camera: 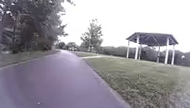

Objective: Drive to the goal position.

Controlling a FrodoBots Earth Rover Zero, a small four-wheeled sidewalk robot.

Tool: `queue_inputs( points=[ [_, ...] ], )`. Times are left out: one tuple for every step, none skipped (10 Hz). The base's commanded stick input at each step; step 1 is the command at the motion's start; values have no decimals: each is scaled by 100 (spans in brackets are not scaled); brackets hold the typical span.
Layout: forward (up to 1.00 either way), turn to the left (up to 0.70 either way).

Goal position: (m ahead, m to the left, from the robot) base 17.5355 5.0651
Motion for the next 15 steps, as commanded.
queue_inputs(
  points=[
    [4, 0],
    [5, 0],
    [5, 0],
    [5, 0],
    [6, 0],
    [6, 0],
    [6, 0],
    [70, 0],
    [70, 0],
    [70, 0],
    [70, 0],
    [70, 2],
    [70, 7],
    [70, 14],
    [70, 12]
  ],
)
